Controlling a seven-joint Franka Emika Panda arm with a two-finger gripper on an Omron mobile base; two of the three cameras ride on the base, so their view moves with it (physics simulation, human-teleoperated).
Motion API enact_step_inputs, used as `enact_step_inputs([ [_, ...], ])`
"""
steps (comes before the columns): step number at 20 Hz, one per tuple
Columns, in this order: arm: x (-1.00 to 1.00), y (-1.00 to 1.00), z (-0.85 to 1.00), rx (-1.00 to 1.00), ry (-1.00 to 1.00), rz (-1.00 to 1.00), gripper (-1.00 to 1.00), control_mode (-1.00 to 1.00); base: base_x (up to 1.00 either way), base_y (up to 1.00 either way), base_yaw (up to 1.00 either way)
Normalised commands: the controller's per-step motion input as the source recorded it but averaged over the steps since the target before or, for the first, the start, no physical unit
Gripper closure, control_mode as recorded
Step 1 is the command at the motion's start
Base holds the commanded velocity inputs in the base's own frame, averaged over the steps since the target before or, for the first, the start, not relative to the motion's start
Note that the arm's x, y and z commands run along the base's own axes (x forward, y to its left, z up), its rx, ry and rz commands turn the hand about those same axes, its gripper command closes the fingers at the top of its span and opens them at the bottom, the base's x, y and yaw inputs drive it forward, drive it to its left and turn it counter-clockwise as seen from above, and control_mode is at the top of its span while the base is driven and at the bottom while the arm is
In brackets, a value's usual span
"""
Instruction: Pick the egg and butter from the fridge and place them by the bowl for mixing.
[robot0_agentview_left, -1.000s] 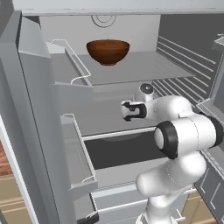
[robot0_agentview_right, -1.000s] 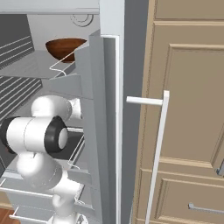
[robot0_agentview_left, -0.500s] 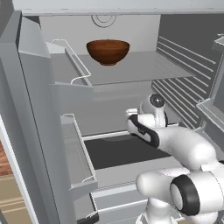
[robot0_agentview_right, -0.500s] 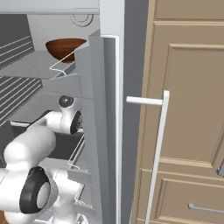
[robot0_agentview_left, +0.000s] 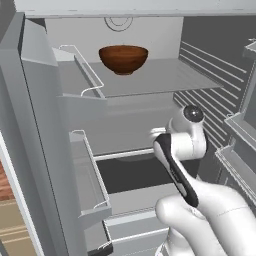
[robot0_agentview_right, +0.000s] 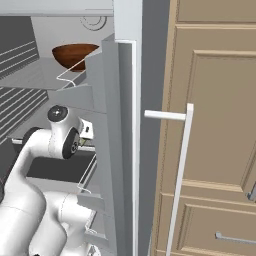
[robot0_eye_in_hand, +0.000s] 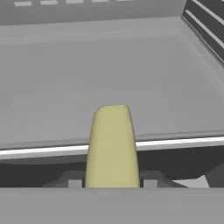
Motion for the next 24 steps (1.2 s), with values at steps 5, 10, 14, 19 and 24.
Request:
enact_step_inputs([
  [5,-0.75,0.17,0.36,0.01,0.15,0.02,1.0,-1.0,0.0,0.0,0.0],
  [10,-0.42,0.07,0.38,0.01,0.1,0.03,1.0,-1.0,0.0,0.0,0.0],
  [14,-0.09,0.0,0.42,0.01,0.01,0.06,1.0,-1.0,0.0,0.0,0.0],
  [19,-0.27,0.0,0.26,0.0,0.0,0.04,1.0,-1.0,0.0,0.0,0.0],
  [24,-0.37,0.0,0.23,0.0,0.01,0.0,1.0,-1.0,0.0,0.0,0.0],
])
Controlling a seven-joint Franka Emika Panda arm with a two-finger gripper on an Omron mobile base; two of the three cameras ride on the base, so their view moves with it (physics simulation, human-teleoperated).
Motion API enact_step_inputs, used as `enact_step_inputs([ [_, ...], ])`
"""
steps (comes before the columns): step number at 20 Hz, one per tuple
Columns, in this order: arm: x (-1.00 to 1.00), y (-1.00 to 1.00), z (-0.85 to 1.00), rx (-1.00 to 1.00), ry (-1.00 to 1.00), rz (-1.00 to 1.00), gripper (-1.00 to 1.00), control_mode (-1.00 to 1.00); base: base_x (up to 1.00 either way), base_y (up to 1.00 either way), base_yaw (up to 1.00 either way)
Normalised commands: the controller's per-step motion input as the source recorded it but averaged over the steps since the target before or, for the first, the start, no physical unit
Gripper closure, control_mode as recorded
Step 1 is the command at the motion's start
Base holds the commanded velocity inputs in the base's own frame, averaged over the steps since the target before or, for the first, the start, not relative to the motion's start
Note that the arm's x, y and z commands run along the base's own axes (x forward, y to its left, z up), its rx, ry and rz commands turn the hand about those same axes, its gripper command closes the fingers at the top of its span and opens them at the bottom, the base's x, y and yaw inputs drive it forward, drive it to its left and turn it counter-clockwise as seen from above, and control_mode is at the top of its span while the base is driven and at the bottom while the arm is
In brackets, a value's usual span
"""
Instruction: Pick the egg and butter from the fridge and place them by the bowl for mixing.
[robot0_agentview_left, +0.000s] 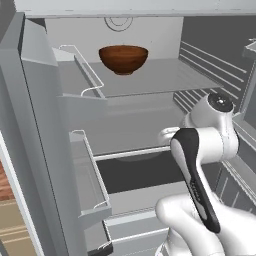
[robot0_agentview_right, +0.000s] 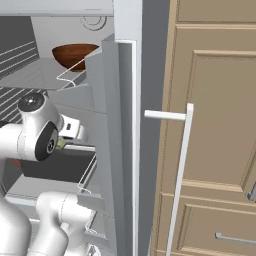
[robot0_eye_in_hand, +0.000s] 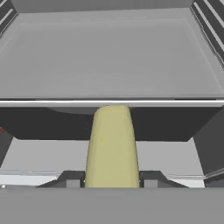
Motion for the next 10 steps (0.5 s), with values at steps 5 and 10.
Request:
enact_step_inputs([
  [5,-0.37,0.0,0.04,0.0,0.0,0.0,1.0,-1.0,0.0,0.0,0.0],
  [10,-0.22,0.0,0.02,0.0,0.0,0.0,1.0,1.0,-0.25,0.0,0.0],
])
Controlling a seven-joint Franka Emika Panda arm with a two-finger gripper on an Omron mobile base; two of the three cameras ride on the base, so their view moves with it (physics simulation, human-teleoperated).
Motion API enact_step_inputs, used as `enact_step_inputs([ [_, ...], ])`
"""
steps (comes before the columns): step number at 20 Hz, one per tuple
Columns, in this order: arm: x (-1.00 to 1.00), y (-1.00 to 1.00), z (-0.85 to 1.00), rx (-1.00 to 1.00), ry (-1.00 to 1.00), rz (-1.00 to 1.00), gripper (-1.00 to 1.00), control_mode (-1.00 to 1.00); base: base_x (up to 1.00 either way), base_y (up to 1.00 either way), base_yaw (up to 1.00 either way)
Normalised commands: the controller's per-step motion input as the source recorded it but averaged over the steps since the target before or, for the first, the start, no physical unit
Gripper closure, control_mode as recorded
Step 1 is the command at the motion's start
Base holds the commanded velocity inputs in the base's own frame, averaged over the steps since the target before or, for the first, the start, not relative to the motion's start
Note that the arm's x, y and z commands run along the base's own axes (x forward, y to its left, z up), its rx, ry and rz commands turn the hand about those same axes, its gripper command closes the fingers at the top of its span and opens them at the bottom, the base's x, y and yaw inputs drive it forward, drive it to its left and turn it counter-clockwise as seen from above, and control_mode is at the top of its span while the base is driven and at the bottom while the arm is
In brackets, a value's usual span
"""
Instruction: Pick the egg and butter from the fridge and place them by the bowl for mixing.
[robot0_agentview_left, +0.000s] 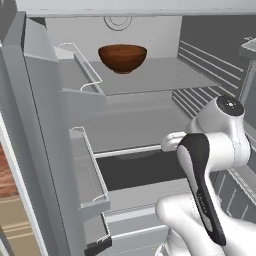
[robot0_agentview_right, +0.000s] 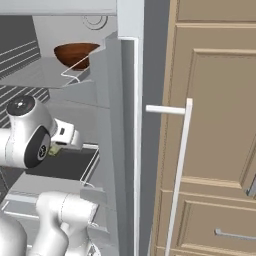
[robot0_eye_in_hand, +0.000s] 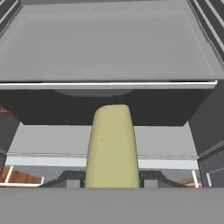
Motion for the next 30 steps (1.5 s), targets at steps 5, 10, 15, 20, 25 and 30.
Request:
enact_step_inputs([
  [5,0.0,0.0,0.0,0.0,0.0,0.0,1.0,1.0,-0.98,-0.01,0.0],
  [10,0.0,0.0,0.0,0.0,0.0,0.0,1.0,1.0,-1.0,-0.15,0.0],
  [15,0.0,0.0,0.0,0.0,0.0,0.0,1.0,1.0,-1.0,-0.16,0.0],
  [20,0.0,0.0,0.0,0.0,0.0,0.0,1.0,1.0,-1.0,0.0,0.2],
  [25,0.0,0.0,0.0,0.0,0.0,0.0,1.0,1.0,-0.8,0.11,0.9],
  [30,0.0,0.0,0.0,0.0,0.0,0.0,1.0,1.0,-0.34,0.19,1.0],
])
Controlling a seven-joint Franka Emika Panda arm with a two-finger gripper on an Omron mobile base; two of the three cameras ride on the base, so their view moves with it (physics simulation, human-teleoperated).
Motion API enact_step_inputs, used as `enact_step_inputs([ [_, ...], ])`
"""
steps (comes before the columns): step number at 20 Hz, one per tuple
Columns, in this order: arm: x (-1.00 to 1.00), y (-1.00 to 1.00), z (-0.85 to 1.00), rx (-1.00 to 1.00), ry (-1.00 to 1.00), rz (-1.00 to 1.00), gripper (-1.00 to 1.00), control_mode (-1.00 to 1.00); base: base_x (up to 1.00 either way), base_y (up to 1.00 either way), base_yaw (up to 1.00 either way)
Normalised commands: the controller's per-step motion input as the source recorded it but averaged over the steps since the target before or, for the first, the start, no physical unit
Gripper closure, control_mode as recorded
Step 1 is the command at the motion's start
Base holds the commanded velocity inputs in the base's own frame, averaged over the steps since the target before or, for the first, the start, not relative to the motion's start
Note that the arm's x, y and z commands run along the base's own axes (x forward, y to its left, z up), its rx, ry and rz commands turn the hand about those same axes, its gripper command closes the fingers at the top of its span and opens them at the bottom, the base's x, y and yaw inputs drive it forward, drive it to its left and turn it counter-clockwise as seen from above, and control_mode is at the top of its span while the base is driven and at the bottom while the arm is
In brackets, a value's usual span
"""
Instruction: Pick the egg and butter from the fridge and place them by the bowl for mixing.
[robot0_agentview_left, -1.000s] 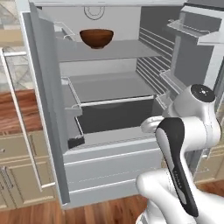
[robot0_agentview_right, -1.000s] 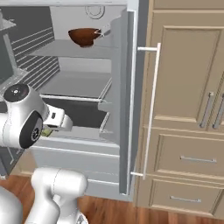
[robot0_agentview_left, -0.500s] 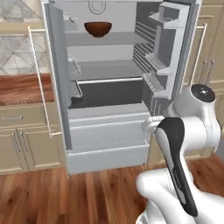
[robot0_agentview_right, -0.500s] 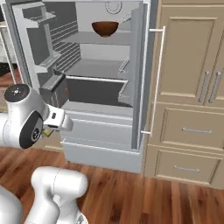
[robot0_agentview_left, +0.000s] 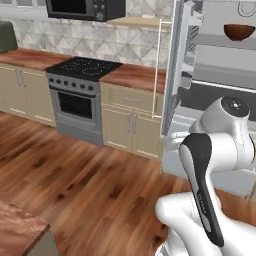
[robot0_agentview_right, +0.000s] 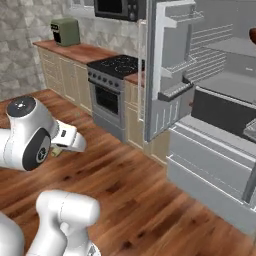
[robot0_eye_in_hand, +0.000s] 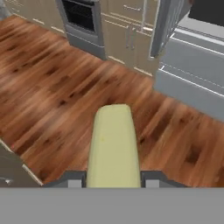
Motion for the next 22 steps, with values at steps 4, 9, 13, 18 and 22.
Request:
enact_step_inputs([
  [4,0.0,0.0,0.0,0.0,0.0,0.0,1.0,1.0,-0.24,0.14,1.0],
  [9,0.0,0.0,0.0,0.0,0.0,0.0,1.0,1.0,-0.23,0.12,1.0],
  [13,0.0,0.0,0.0,0.0,0.0,0.0,1.0,1.0,-0.25,0.2,1.0],
  [18,0.0,0.0,0.0,0.0,0.0,0.0,1.0,1.0,-0.27,0.25,1.0],
  [22,0.0,0.0,0.0,0.0,0.0,0.0,1.0,1.0,-0.21,0.42,1.0],
])
